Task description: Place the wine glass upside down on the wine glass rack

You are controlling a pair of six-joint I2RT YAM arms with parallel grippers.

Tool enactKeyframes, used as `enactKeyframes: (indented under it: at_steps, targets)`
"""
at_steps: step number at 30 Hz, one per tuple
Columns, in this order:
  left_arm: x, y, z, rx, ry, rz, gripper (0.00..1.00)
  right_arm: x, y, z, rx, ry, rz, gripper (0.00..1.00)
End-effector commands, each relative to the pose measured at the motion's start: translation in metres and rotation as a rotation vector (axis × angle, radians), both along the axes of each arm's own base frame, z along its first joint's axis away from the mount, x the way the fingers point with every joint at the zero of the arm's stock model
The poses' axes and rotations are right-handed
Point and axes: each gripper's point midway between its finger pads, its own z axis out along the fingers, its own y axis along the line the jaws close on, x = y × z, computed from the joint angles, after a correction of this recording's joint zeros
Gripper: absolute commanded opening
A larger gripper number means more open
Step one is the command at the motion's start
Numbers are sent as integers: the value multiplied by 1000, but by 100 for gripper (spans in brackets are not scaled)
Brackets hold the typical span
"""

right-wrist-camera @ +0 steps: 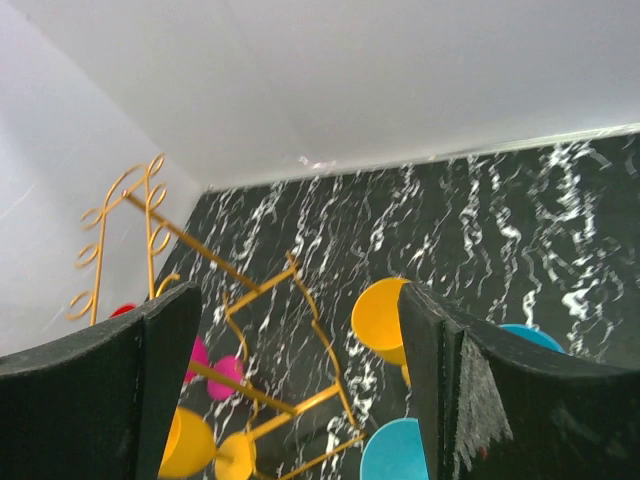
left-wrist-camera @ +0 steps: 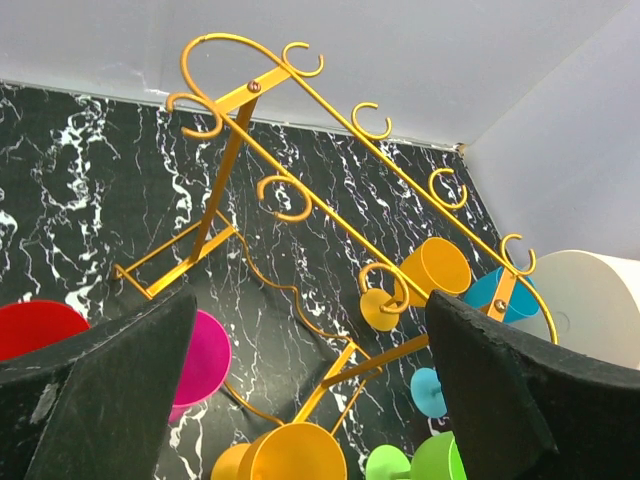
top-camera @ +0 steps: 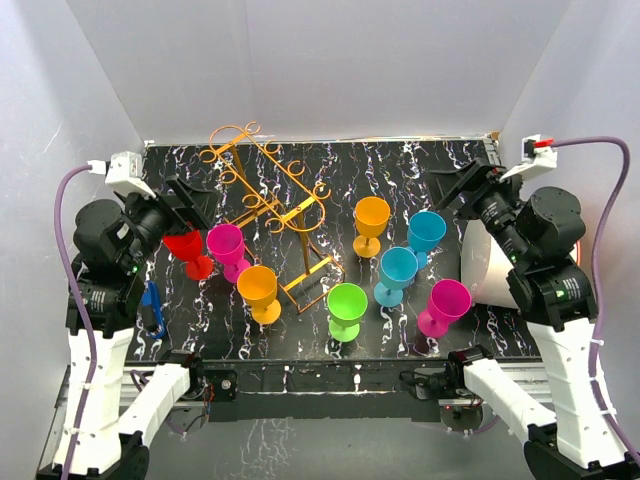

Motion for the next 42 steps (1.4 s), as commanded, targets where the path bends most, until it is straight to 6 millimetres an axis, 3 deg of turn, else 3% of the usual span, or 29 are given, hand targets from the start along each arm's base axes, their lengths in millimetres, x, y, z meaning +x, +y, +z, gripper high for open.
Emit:
enactKeyframes:
  at_steps: [1, 10, 16, 22, 27, 30, 34, 42]
  targets:
    - [-15, -2, 7, -51, -35, -14, 97, -12, 36, 3, 47, 2, 235, 80]
    - [-41, 14, -6, -10, -96, 50, 99, -8, 71, 0, 163, 99, 464, 79]
    - [-48, 12, -17, -10, -92, 38, 99, 14, 75, -10, 230, 139, 452, 81]
    - [-42, 24, -13, 41, -161, 96, 99, 55, 81, -43, 234, 278, 436, 72]
    - [-35, 22, -9, 85, -167, 78, 99, 89, 72, -74, 95, 329, 225, 65]
    - [-33, 23, 0, 84, -176, 84, 99, 103, 71, -105, -13, 409, 125, 50]
    - [-29, 26, 12, 82, -196, 107, 99, 112, 78, -144, -145, 549, 106, 43]
    - [-26, 17, 20, 64, -212, 57, 99, 118, 98, -169, -281, 592, 85, 43]
